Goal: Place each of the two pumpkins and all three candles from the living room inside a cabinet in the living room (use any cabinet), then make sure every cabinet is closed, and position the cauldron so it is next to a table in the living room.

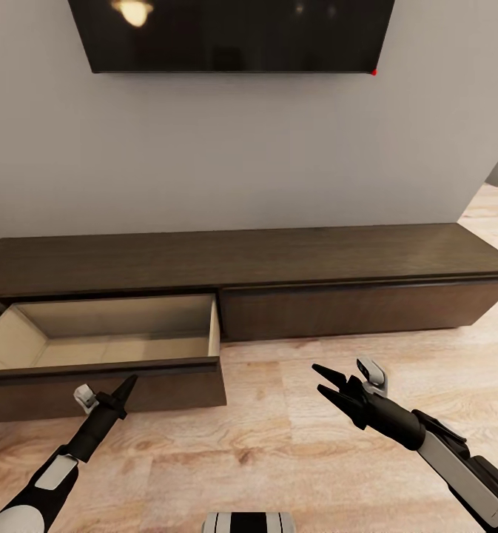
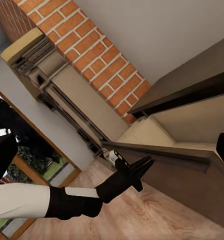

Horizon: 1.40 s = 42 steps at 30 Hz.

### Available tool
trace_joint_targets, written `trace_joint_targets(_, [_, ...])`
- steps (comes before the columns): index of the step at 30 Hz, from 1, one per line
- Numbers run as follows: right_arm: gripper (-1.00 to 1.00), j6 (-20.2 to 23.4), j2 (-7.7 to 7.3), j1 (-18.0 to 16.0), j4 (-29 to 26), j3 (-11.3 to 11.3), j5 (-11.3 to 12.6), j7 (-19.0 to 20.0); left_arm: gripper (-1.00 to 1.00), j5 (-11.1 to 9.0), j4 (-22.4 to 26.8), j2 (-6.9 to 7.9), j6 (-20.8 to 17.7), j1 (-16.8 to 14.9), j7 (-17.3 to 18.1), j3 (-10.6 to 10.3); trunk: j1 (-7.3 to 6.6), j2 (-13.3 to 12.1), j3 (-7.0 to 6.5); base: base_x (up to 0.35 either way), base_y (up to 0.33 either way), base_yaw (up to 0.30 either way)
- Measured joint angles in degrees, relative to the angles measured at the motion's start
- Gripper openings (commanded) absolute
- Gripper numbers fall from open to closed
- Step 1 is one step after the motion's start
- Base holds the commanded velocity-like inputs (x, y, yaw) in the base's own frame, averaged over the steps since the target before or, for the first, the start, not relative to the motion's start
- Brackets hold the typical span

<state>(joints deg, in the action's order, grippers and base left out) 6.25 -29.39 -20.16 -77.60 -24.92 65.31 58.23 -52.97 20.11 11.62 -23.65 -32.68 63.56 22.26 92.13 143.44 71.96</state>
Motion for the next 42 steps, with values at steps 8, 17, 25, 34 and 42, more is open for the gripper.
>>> trace_joint_targets(8, [1.0,0.0,0.01,0.0,0.0,0.0,0.0,0.0,-1.0,0.0,0.0,0.01,0.0,0.0,0.0,0.0,0.0,0.0,0.0,0.0,0.0,0.0])
trace_joint_targets(17, [1.0,0.0,0.01,0.0,0.1,0.0,0.0,0.0,1.0,-0.8,0.1,4.37,-0.4,2.7,3.4,0.8,-0.01,0.0,0.01,0.0,0.0,0.0])
trace_joint_targets(25, [1.0,0.0,0.0,0.0,0.1,0.0,0.0,0.0,1.0,-0.8,0.1,4.37,-0.4,2.7,3.4,0.8,0.0,0.0,0.01,-0.051,0.0,0.0])
trace_joint_targets(34, [1.0,0.0,0.0,0.0,0.1,0.0,0.0,0.0,1.0,-0.8,0.1,4.37,-0.4,2.7,3.4,0.8,-0.01,0.0,0.01,-0.061,0.0,0.0])
trace_joint_targets(42, [1.0,-0.1,-0.08,0.0,0.1,0.0,0.0,0.0,1.0,-0.8,0.1,4.29,-0.4,2.7,3.4,0.8,-0.01,0.0,0.01,-0.001,0.0,0.0])
